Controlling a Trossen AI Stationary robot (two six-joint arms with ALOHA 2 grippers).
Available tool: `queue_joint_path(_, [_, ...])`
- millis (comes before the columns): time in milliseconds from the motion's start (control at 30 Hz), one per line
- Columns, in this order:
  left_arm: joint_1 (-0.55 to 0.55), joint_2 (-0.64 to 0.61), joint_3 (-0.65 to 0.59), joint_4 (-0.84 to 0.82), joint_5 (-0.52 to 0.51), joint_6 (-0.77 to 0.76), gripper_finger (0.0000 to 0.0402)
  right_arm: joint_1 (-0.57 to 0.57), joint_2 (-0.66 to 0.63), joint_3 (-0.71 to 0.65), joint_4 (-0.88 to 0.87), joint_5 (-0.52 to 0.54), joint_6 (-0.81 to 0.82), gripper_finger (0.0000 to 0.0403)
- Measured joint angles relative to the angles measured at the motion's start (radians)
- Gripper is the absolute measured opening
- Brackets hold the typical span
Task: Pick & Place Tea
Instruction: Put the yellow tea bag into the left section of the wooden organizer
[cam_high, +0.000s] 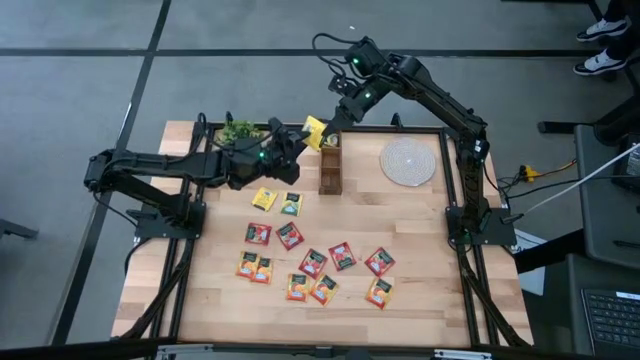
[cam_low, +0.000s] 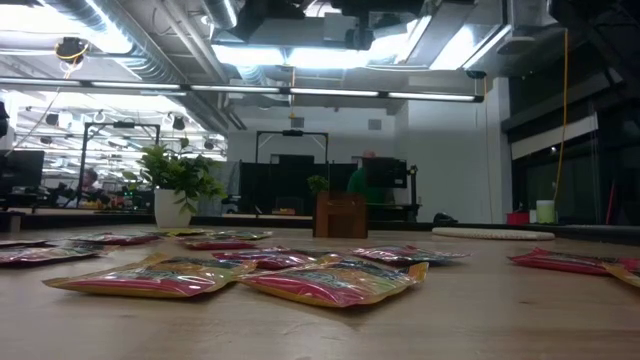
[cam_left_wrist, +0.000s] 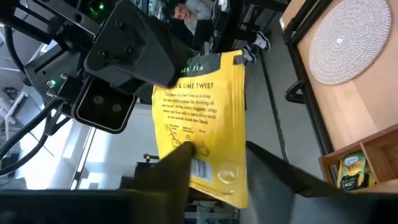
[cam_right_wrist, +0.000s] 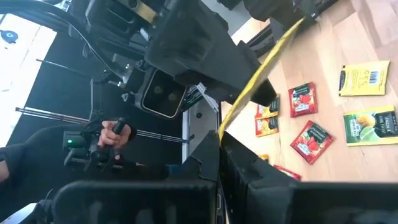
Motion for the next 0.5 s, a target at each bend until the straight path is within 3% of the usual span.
queue_joint_path(167, [-0.009,0.000,0.000,0.003,-0.035,0.000,0.0014,0.004,0.001,0.000,0.008,0.003,-0.022,0.0009])
queue_joint_path(367, [-0.026,0.000,0.000,0.010,-0.097,-0.022,0.0005,0.004,-0.002,0.000,0.009,0.006,-0.039,0.0010])
queue_joint_path(500, [-0.025,-0.008,0.003,0.032,-0.075,-0.111,0.0004,0.005,-0.036,-0.002,0.011,0.043,-0.087,0.0010])
